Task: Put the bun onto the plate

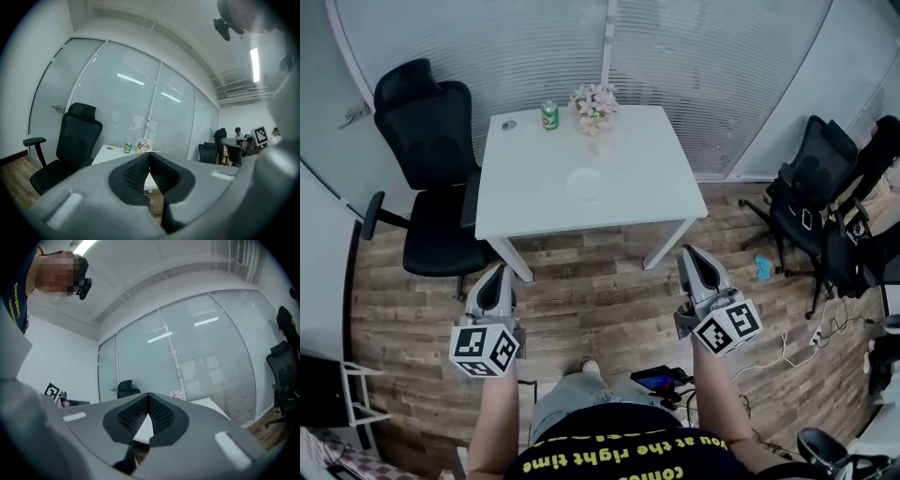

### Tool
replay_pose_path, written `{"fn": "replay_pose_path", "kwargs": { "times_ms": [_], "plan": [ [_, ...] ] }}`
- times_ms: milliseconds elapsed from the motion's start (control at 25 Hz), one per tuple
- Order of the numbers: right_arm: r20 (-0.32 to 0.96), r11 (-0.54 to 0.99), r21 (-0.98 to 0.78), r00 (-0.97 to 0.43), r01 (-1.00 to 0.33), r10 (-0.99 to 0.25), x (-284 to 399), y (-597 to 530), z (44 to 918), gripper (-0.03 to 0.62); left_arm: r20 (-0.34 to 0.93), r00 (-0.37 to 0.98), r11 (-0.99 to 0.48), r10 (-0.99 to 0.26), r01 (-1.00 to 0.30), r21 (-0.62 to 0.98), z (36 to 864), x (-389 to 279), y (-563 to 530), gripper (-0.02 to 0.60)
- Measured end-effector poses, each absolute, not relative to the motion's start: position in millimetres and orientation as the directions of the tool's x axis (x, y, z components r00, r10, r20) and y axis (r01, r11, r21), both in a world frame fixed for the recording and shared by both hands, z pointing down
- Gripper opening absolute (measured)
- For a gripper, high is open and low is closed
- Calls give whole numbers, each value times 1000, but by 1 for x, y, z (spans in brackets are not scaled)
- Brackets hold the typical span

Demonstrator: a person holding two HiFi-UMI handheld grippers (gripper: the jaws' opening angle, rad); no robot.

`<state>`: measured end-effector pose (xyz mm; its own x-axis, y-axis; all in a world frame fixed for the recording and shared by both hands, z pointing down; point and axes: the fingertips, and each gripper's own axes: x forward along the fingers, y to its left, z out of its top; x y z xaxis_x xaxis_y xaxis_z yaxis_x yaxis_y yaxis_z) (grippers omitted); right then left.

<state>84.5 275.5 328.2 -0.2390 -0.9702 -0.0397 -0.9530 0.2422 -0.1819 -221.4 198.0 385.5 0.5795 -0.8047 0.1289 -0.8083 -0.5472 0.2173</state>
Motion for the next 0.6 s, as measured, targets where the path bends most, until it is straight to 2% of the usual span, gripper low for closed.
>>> {"fn": "replay_pose_path", "kwargs": {
  "times_ms": [600],
  "plan": [
    [-26, 239, -190, -239, -952, -971, 83, 250, 332, 5, 159, 578, -537, -800, -809, 240, 406, -226, 174, 0]
  ]
}}
